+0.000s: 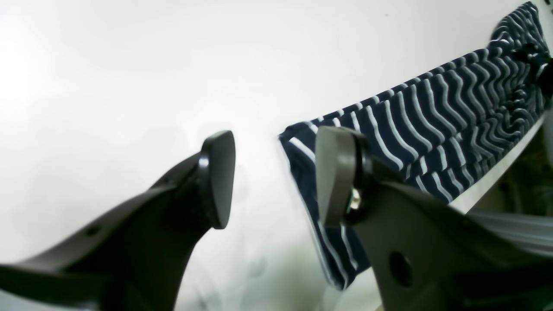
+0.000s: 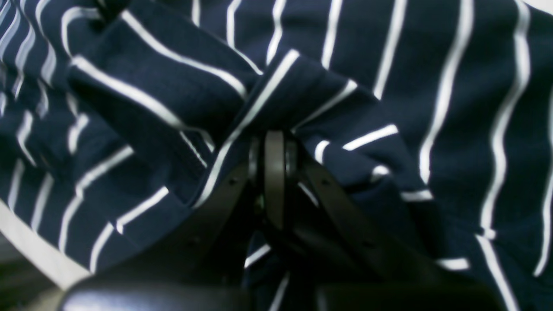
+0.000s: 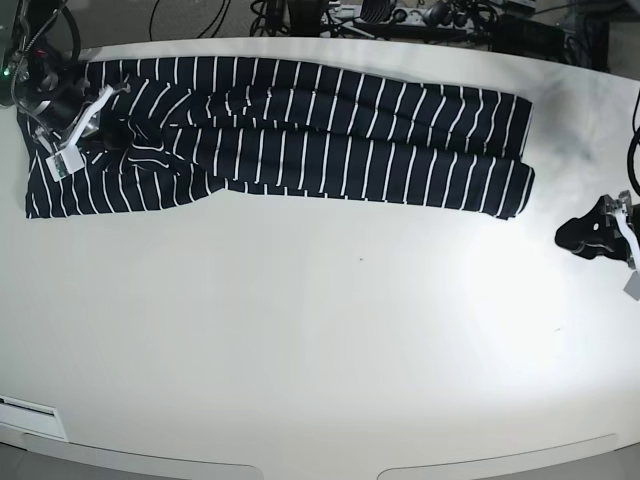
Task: Fold the T-shirt properly
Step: 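Move the left gripper to the strip's end and grasp it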
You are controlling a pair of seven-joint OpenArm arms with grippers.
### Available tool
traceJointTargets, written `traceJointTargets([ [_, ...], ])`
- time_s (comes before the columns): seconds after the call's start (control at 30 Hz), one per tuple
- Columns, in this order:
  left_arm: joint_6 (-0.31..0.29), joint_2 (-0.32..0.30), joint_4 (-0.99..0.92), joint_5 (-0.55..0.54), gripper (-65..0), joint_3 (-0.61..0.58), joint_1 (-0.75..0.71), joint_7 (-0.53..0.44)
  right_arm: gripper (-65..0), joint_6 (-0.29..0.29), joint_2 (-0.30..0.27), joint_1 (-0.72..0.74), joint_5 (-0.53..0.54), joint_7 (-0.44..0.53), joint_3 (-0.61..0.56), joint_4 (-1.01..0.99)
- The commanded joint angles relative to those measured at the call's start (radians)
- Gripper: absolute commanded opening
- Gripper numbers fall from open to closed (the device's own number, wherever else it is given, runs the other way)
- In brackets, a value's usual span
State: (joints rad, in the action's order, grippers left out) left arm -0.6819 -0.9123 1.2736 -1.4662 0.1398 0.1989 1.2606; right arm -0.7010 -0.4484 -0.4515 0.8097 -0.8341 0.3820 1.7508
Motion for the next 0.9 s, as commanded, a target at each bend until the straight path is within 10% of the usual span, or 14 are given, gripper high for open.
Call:
traceJointTargets([
  [0.0, 0.002, -0.018, 0.009, -0.017, -33.4, 0.014, 0.018, -0.01, -65.0, 0.003, -0.014, 0.019, 0.0, 0.001, -0.022, -0.016],
  [0.13, 0.002, 0.013, 0.009, -0.017, -33.4, 0.014, 0.017, -0.001, -65.0, 0.036, -0.014, 0.098, -0.129, 0.013, -0.118, -0.052],
  [0.27, 0.002, 0.02, 0.009, -0.017, -33.4, 0.014, 0.009, 0.005, -65.0, 0.338, -0.014, 0.141, -0.312, 0.071, -0.124, -0.051],
  [0.47, 0.002, 0.032, 0.009, -0.017, -33.4, 0.014, -0.049, 0.004, -65.0, 0.632, -0.014, 0.15, -0.379, 0.043, -0.122, -0.051],
  [0.77, 0.083, 0.135, 0.009, -0.017, -33.4, 0.014, -0.187, 0.008, -65.0, 0.695, -0.011, 0.15, -0.46, 0.049, -0.121, 0.071],
  [0.87, 0.103, 0.171, 0.009, -0.017, -33.3, 0.014, -0.219, 0.018, -50.3, 0.691, -0.012, 0.15, -0.471, 0.048, -0.12, 0.12],
])
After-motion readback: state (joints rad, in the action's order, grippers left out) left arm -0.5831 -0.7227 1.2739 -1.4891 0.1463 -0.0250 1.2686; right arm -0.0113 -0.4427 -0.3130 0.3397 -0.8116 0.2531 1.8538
